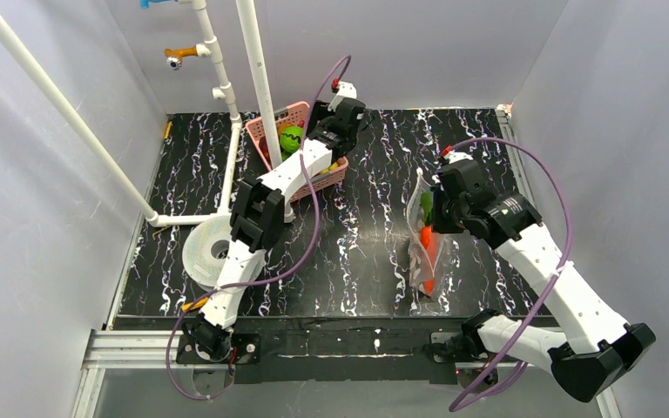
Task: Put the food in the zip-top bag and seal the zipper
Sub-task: Pick up the fake fruit from the bin, then place the fake fruit in the zipper food storage bag.
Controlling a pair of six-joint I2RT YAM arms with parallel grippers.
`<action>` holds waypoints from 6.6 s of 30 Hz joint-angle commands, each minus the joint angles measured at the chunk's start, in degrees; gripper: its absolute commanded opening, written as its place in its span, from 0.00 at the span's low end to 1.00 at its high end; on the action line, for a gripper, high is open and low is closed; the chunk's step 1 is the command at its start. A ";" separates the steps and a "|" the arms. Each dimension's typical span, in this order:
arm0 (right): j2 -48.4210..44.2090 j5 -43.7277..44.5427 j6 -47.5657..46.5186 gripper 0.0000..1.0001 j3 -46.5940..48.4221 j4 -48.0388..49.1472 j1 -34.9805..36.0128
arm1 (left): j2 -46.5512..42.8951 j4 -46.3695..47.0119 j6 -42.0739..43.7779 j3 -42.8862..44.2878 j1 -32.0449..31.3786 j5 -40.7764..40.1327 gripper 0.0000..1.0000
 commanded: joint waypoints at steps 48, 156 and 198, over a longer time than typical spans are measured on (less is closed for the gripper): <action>2.62 -6.11 -0.34 0.01 0.88 3.65 -0.34 | -3.88 22.10 -11.79 -11.79 4.97 -1.09 0.05; 0.14 -45.32 24.85 0.01 -2.01 32.10 2.44 | -75.22 56.35 -38.28 -76.57 -14.92 19.40 0.00; 1.72 -60.60 26.48 0.01 2.21 32.60 2.97 | -58.51 99.57 -31.97 -68.10 -16.67 53.74 0.00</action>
